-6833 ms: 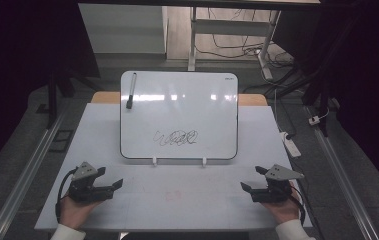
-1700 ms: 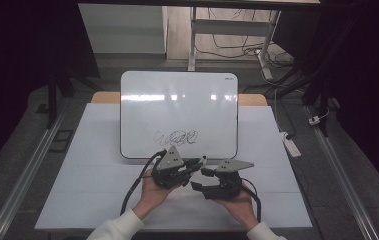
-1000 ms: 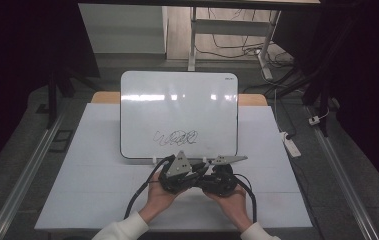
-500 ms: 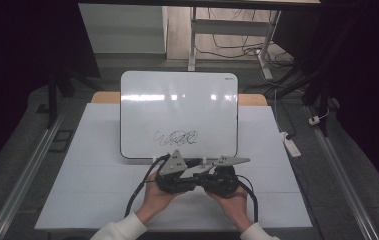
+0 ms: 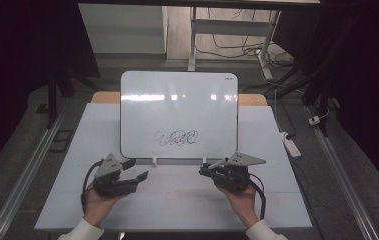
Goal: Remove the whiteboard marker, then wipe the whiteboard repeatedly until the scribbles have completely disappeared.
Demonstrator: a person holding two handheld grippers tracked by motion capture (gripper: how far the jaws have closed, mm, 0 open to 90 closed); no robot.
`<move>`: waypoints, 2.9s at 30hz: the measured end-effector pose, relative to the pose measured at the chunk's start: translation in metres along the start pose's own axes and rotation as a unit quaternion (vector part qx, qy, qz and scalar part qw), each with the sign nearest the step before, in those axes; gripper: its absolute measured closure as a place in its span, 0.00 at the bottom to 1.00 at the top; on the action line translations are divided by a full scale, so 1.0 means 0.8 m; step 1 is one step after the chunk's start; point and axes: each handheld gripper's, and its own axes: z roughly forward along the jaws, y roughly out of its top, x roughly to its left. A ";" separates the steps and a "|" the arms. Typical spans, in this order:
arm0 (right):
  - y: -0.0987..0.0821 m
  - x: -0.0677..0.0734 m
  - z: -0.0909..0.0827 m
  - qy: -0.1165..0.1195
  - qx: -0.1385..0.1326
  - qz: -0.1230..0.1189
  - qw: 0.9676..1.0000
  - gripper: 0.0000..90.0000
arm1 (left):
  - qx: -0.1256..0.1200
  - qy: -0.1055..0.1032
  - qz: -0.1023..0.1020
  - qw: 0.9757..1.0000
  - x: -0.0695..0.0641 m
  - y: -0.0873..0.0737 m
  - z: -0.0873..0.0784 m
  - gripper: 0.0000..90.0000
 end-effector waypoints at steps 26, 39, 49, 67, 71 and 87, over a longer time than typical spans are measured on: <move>0.040 -0.021 0.035 -0.009 -0.056 -0.029 0.998 0.86 | 0.058 0.015 -0.036 0.998 0.047 -0.051 -0.009 0.24; 0.112 -0.021 0.196 0.005 -0.020 -0.077 0.997 0.86 | 0.045 0.010 -0.048 0.998 0.051 -0.058 -0.013 0.24; 0.106 -0.016 0.225 0.015 0.006 -0.100 0.995 0.86 | 0.041 0.009 -0.051 0.998 0.052 -0.058 -0.014 0.24; 0.102 -0.001 0.230 -0.005 0.015 -0.097 0.995 0.86 | 0.038 0.012 -0.055 0.998 0.051 -0.058 -0.016 0.24; 0.091 0.009 0.235 0.010 0.033 -0.116 0.993 0.86 | 0.040 0.015 -0.055 0.998 0.051 -0.058 -0.015 0.24; 0.078 0.007 0.225 -0.003 0.010 -0.095 0.995 0.86 | 0.042 0.018 -0.056 0.997 0.052 -0.058 -0.013 0.24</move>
